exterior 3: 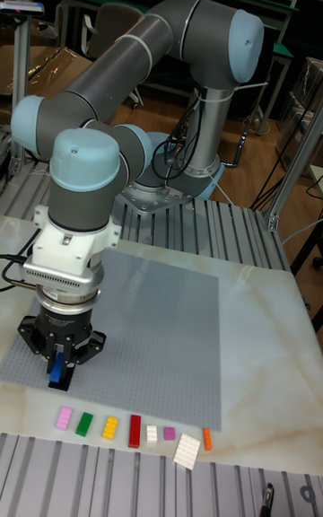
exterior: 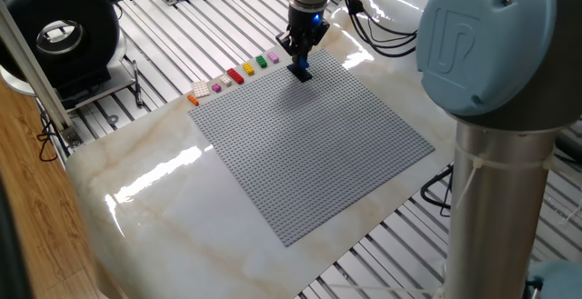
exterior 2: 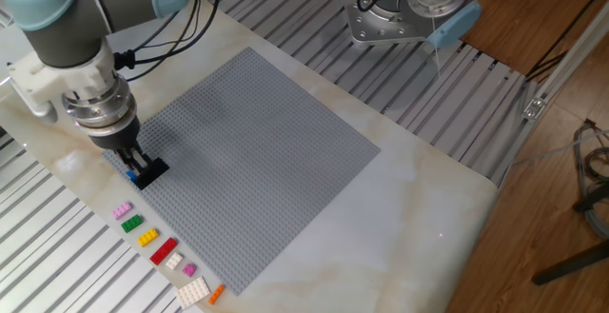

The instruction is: Stack small Lego blocks one on top of the other

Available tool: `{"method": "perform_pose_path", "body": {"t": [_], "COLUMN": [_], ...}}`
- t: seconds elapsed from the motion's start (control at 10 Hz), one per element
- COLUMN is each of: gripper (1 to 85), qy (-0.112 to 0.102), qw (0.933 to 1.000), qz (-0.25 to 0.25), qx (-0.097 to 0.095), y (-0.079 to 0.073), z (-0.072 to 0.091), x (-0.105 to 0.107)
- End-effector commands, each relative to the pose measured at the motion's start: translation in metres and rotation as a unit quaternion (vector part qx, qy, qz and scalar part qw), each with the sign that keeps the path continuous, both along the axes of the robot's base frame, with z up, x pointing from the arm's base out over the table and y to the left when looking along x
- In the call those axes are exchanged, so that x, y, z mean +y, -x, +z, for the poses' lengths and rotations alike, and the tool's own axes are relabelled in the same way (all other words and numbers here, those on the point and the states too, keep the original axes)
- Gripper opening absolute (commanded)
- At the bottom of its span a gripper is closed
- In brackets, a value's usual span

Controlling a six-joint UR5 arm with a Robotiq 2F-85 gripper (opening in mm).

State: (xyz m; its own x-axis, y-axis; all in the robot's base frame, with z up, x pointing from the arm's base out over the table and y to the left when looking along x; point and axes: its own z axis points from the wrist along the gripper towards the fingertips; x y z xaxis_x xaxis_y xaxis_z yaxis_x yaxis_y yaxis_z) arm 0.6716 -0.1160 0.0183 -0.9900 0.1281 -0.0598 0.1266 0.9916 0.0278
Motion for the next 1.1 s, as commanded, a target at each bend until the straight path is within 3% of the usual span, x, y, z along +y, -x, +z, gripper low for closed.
{"method": "perform_pose_path", "body": {"t": [0.0,0.4,1.0], "gripper": [4.3,6.7,29.7], "qy": [-0.002,-0.007,-0.016], "qw": [1.0,1.0,0.9992], "qz": [0.004,0.0,0.03], "qx": [-0.001,-0.007,-0.022], "y": [0.0021,0.0027,0.001], "z": [-0.0029,-0.0046,-0.0083], "x": [0.0026,0.0094,0.0118]}}
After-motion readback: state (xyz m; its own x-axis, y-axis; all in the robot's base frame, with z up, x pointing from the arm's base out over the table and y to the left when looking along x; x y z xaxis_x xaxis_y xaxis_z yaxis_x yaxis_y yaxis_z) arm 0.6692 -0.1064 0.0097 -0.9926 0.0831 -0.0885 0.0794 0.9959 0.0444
